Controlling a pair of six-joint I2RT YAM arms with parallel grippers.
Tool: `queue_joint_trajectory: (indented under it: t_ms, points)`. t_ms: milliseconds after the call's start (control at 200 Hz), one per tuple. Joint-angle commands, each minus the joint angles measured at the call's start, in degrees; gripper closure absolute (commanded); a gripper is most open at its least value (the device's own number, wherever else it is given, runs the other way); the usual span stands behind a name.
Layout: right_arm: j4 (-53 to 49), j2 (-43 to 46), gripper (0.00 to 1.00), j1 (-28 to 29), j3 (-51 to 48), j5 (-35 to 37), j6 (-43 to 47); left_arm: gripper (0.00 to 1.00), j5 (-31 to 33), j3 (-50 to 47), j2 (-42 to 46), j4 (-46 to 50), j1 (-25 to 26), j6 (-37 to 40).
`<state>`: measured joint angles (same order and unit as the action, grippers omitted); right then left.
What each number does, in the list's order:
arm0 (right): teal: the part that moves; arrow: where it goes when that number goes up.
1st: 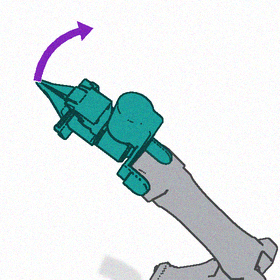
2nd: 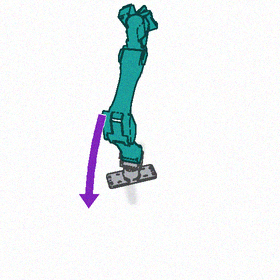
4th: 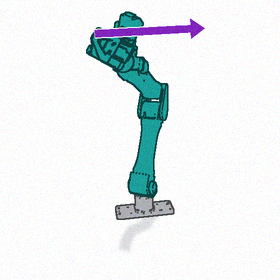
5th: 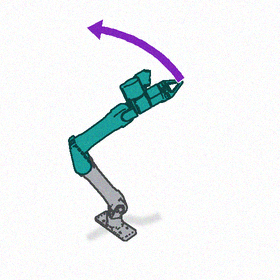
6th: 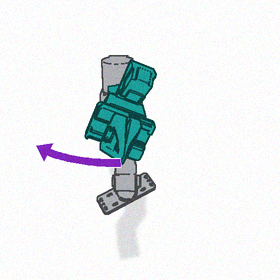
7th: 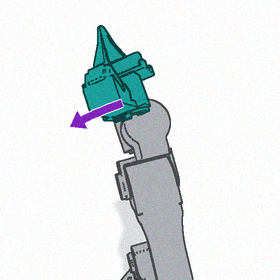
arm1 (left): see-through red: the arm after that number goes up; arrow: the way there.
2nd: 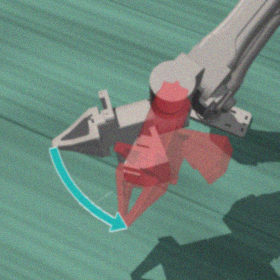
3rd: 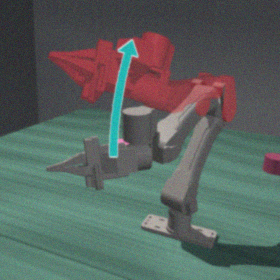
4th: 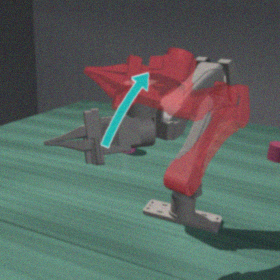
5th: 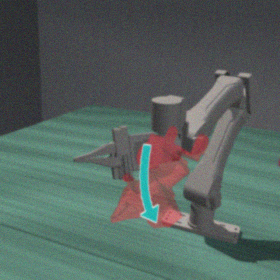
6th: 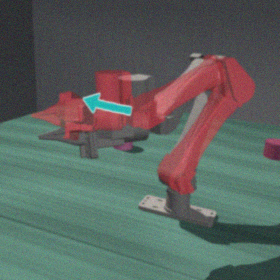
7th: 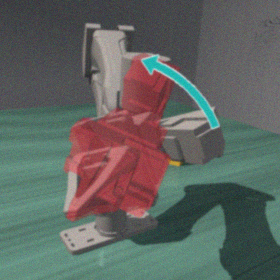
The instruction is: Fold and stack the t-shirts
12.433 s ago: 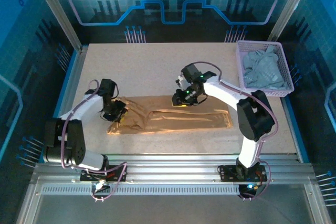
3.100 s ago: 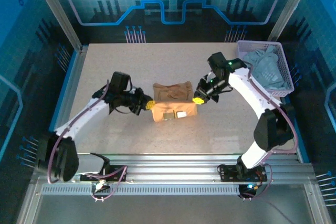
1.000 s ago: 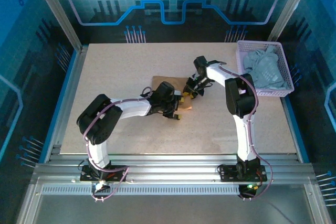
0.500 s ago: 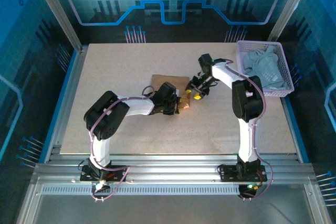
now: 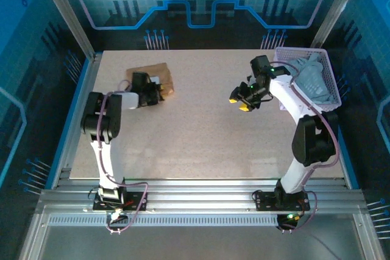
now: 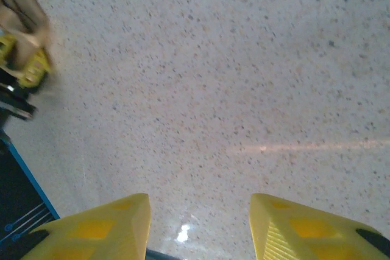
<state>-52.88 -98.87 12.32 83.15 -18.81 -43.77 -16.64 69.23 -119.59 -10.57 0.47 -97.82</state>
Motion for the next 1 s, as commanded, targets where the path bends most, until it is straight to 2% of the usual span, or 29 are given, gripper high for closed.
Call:
queue_joint_trajectory:
  t_ms: [0, 85, 125, 240, 475, 640, 845, 990]
  points:
    - [-1.7, 2.6, 0.52, -0.1, -1.9, 0.3, -0.7, 0.66, -7.9, 9.3, -5.9, 13.8, -8.7, 21.6]
    - [-1.5, 2.9, 0.52, -0.2, -2.5, 0.4, -0.9, 0.62, -9.4, 19.2, -9.7, 28.4, -12.8, 33.3]
    - [-1.3, 2.9, 0.52, -0.2, -2.7, 0.3, -1.0, 0.60, -9.8, 21.0, -10.8, 30.4, -14.3, 35.5]
    - [-0.8, 2.4, 0.52, 0.0, -2.4, 0.3, -1.4, 0.59, -12.0, 20.9, -12.4, 24.8, -17.3, 31.7]
    - [-1.1, 1.1, 0.52, 1.2, -0.5, 0.3, -1.0, 0.56, -14.2, 28.9, -17.5, 23.9, -17.3, 29.2]
    - [2.0, 3.6, 0.51, 1.5, -3.1, 0.2, -1.6, 0.58, -16.8, 25.9, -14.0, 18.4, -15.9, 25.5]
    - [2.9, 4.0, 0.51, 1.6, -4.0, -0.4, -1.8, 0.62, -17.8, 14.7, -6.8, 7.5, -13.1, 18.2]
    - [3.3, 4.5, 0.51, 1.8, -4.5, -0.5, -1.8, 0.64, -17.3, 9.4, -1.0, 5.7, -11.6, 16.4]
